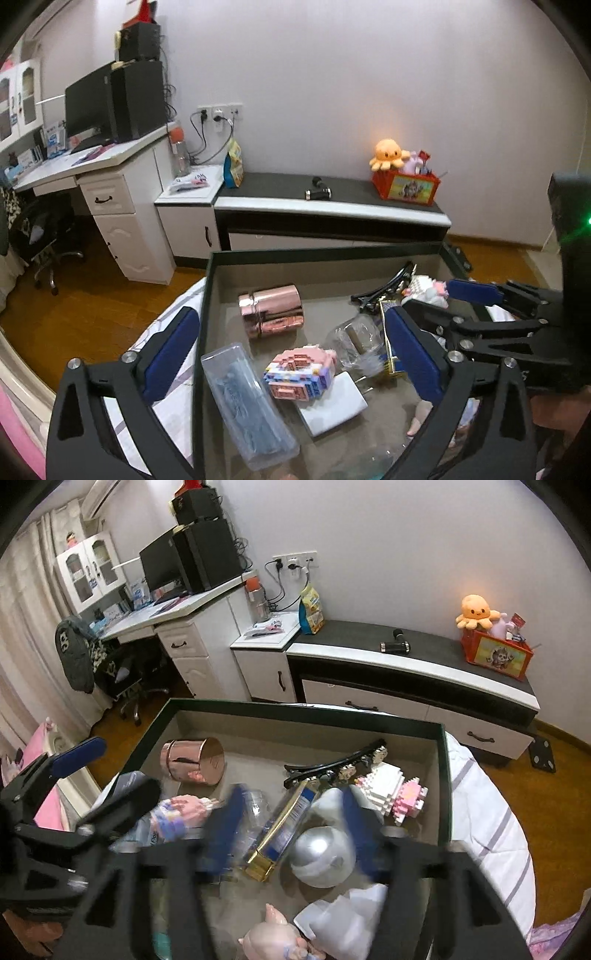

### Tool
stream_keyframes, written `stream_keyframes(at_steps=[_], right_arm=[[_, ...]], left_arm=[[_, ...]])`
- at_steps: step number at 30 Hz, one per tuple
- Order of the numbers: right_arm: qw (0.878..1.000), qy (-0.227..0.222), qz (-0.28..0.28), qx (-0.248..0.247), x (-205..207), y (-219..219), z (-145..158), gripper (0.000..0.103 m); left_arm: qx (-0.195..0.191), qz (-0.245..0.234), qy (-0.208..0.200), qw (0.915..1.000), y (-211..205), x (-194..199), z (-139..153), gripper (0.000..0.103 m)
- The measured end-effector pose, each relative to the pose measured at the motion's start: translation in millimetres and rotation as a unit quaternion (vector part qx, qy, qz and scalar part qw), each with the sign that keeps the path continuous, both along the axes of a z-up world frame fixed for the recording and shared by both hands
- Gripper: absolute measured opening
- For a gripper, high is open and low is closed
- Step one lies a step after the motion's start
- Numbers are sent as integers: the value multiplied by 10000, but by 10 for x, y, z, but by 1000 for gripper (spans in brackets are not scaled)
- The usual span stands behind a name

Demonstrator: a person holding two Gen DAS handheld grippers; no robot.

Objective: Organize rigid objects

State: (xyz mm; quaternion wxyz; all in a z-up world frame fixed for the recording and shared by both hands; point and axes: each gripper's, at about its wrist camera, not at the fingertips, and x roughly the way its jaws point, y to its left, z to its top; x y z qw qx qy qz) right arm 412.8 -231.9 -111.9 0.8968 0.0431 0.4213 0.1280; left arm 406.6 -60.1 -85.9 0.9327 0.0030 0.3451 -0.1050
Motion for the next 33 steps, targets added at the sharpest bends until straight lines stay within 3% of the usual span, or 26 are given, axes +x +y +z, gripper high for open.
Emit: stream_keyframes(at_steps=[1, 6, 7, 8, 14, 21, 33], right_arm=[[10000, -23, -65, 62, -16, -30, 11, 86], [9983, -369, -373, 249, -221, -108, 199, 88], [9974, -471, -462, 306, -282, -129, 255, 100], [9965, -534, -543, 346, -325, -141, 297, 103], [9917, -903, -837, 362, -712, -109, 579, 103], [9869, -1222, -929, 497, -1456, -97, 790, 103], [9789, -1701, -1084, 315, -2574, -70, 925, 103]], left_arm=[[-1, 37, -40, 10000, 21, -40, 31, 103], [-27, 148, -317, 9994, 134, -341, 247, 103], [-31, 172, -368, 9992, 150, -418, 280, 103], [-35, 191, -403, 9990, 178, -478, 302, 103], [-31, 296, -607, 9977, 296, -956, 495, 103], [9, 430, -865, 9953, 364, -1569, 682, 103], [-36, 519, -1067, 9929, 399, -2515, 760, 103]])
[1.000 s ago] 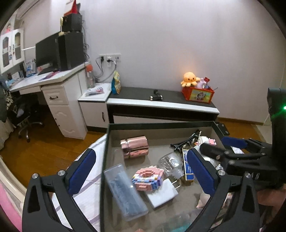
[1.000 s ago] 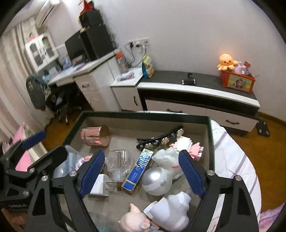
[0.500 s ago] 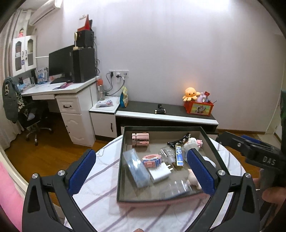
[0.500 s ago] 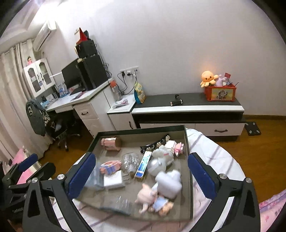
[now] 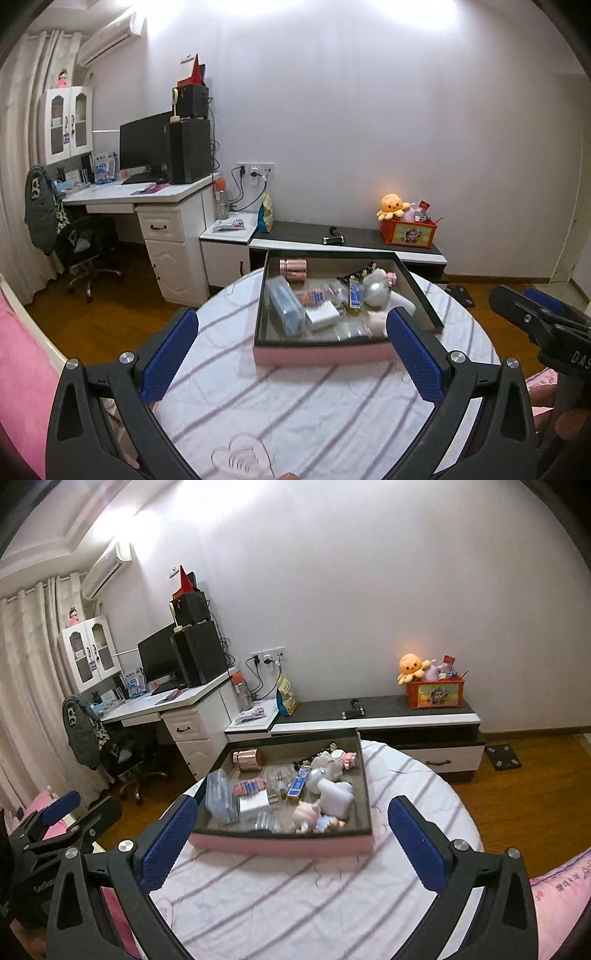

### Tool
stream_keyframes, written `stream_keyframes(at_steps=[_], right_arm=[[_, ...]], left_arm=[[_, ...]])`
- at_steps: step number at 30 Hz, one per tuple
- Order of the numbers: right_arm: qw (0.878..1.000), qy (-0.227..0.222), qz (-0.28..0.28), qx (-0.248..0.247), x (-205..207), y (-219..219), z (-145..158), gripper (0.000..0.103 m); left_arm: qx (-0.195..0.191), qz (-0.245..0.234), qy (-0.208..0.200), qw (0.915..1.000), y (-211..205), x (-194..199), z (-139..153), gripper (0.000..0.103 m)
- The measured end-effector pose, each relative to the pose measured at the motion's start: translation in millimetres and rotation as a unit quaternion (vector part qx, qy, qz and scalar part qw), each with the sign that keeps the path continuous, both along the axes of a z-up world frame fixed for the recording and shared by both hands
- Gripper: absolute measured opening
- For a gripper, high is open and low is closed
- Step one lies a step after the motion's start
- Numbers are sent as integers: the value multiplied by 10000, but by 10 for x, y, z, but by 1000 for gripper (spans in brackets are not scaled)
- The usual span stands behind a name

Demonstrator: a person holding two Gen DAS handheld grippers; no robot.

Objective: Organize rigid objects

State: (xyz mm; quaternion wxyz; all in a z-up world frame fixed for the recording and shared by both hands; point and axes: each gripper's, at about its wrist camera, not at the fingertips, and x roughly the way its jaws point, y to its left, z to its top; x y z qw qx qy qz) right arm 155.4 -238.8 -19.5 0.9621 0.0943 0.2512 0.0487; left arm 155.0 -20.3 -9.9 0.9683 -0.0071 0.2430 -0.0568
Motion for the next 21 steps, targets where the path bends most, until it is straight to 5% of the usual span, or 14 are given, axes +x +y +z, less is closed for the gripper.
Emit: stream_keyframes(at_steps=[9, 21], right_arm=[[9988, -229, -326, -296, -616, 51, -53, 103], [9982, -241, -371, -415, -880, 130, -68, 103]], left_arm=[[9, 152, 214, 9997, 50, -388, -216, 103], [18, 271, 45, 9996, 119, -722, -125, 103]])
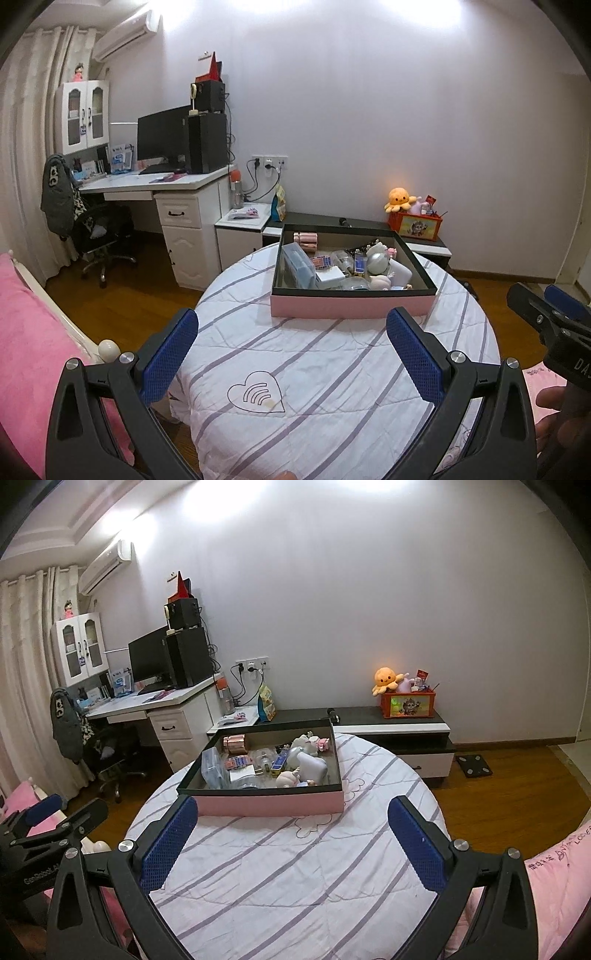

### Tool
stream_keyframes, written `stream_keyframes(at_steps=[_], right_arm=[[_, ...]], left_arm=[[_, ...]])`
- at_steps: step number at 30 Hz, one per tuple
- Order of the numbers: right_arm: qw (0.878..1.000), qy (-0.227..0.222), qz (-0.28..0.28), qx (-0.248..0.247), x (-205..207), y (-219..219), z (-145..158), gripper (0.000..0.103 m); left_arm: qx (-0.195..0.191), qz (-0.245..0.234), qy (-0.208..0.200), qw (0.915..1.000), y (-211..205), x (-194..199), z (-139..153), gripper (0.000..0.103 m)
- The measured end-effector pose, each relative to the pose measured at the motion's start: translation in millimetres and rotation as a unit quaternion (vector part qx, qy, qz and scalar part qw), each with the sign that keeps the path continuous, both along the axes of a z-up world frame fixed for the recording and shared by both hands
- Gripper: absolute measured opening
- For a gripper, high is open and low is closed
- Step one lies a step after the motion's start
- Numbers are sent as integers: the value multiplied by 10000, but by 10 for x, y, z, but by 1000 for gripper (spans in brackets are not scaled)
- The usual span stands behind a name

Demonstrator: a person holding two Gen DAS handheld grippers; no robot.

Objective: Organize rigid objects

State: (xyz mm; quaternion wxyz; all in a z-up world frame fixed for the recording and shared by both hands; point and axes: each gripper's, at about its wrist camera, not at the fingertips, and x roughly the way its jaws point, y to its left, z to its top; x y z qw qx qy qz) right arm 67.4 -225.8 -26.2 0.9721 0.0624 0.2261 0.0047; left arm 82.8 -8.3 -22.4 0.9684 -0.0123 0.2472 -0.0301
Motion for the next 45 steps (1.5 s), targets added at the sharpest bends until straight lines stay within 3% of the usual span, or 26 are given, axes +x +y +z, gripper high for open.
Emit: stream_keyframes(at_steps=[20, 45], right_arm=[[9995, -210, 71, -208, -214, 232, 149, 103], [9994, -217, 33, -249, -199, 232, 172, 103]], left_arm=[[-66, 114, -307, 9994, 160, -268, 114, 103], [-34, 5, -301, 9995, 123, -290, 184, 103]])
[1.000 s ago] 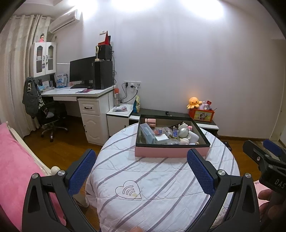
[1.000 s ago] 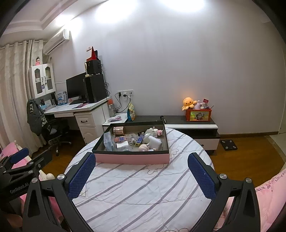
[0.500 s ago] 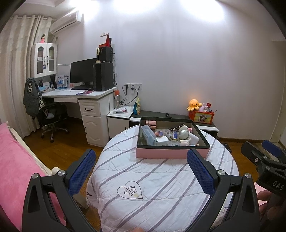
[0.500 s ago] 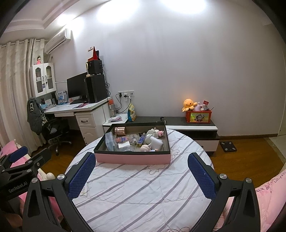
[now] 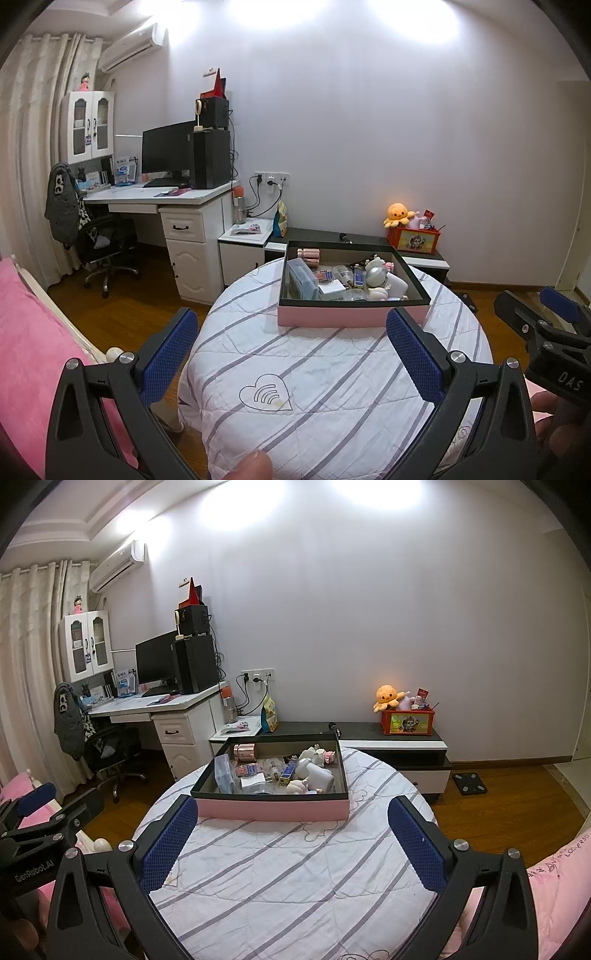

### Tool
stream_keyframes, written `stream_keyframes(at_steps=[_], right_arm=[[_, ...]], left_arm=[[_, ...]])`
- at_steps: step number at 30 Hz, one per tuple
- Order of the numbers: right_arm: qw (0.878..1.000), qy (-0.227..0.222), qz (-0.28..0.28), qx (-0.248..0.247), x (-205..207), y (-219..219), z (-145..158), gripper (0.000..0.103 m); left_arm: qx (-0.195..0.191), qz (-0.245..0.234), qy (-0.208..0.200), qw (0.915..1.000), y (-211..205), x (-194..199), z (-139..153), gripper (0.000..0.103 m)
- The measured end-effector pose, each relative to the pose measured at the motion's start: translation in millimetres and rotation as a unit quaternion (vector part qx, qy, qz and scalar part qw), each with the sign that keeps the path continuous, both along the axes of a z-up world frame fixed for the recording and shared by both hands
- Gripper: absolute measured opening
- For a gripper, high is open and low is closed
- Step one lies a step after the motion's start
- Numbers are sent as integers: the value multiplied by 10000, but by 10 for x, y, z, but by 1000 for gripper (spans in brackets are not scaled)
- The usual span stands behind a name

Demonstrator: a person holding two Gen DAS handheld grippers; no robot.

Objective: Organize rigid objects

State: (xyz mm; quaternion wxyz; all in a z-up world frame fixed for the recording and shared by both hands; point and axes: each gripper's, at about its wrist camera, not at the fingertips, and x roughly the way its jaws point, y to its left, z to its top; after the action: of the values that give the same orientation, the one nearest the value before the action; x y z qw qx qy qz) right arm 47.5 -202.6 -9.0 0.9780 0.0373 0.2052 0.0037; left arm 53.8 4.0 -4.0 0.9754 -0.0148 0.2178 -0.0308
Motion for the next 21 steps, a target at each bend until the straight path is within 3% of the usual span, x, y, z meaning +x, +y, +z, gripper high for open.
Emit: stream_keyframes(at_steps=[6, 21], right_arm=[[10000, 29, -15, -11, 21, -18, -23, 103], [10000, 19, 3, -60, 46, -23, -45, 103]], left_arm=[[-66, -99, 147, 9998, -1, 35, -34, 103], [85, -16, 23, 10000, 29, -13, -46, 103]])
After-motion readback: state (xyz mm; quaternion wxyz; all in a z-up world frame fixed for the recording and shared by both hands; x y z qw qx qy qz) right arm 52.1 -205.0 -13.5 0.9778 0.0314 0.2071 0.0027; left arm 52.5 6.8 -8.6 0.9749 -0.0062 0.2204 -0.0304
